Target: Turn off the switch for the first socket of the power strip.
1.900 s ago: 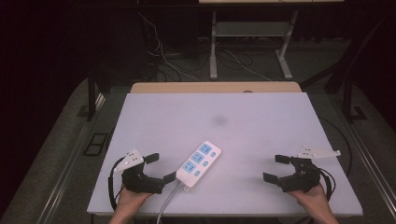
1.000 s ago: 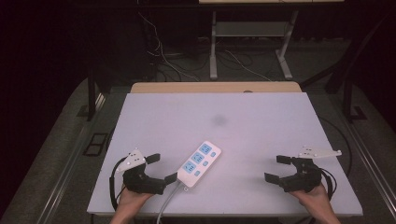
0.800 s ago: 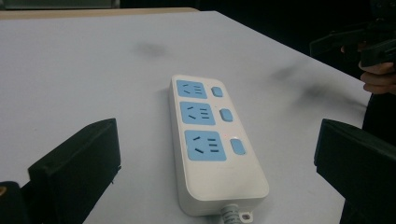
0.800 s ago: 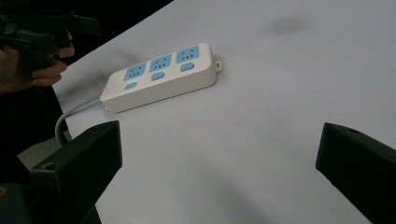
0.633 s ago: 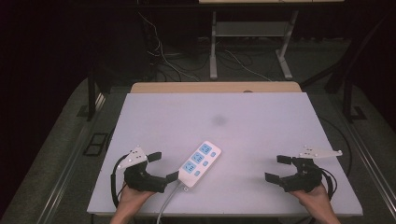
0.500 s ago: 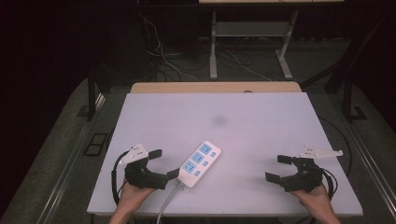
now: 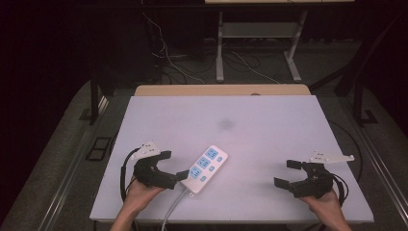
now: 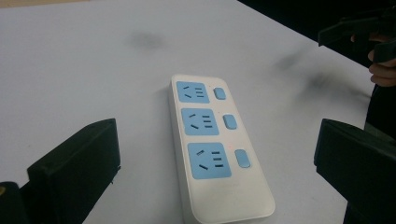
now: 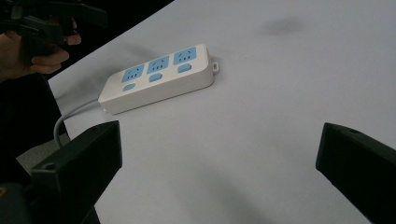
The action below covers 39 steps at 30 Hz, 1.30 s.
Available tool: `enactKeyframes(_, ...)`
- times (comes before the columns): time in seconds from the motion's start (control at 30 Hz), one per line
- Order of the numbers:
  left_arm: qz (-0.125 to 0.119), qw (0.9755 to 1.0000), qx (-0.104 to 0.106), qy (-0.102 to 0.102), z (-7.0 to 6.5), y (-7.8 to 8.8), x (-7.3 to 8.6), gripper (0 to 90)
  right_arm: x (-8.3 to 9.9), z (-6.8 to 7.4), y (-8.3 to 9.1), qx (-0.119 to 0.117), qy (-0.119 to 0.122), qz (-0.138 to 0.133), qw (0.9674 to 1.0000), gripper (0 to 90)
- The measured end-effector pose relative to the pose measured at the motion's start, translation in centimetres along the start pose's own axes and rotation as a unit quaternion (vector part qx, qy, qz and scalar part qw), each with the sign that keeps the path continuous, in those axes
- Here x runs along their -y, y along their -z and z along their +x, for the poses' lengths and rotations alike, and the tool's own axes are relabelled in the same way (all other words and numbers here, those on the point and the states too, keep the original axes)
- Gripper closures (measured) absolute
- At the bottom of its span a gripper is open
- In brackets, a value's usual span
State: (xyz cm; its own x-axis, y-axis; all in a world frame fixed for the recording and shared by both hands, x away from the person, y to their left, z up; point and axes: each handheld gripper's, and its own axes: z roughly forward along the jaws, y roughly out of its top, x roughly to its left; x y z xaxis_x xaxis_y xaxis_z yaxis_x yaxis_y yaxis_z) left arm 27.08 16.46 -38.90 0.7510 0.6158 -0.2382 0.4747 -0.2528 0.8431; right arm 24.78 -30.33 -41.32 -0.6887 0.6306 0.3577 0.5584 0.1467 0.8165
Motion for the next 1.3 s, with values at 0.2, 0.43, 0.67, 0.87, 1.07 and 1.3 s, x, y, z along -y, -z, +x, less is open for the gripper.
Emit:
enactKeyframes(0.2,0.014,0.9999,0.003,-0.009,0.1,-0.5,-0.8,0.0,0.0,0.0,0.0,0.0,0.0,0.0,1.0,0.2)
enactKeyframes(0.43,0.035,0.9991,0.01,-0.022,-0.2,-1.3,-1.7,0.0,0.0,0.0,0.0,0.0,0.0,0.001,1.0,0.3)
enactKeyframes(0.67,0.054,0.9978,0.017,-0.035,-0.7,-2.1,-2.2,0.0,0.0,0.0,0.0,-0.004,-0.003,0.0,1.0,0.3)
enactKeyframes(0.87,0.072,0.9961,0.024,-0.045,-0.9,-2.8,-2.4,0.0,0.0,0.0,0.0,-0.003,-0.003,0.0,1.0,0.3)
enactKeyframes(1.07,0.085,0.9945,0.03,-0.053,-1.2,-3.3,-2.5,0.0,0.0,0.0,-0.1,-0.004,-0.004,0.001,1.0,0.3)
enactKeyframes(1.3,0.103,0.9921,0.037,-0.061,-1.5,-3.9,-2.5,0.4,0.1,0.0,-0.1,-0.007,-0.006,0.002,1.0,0.2)
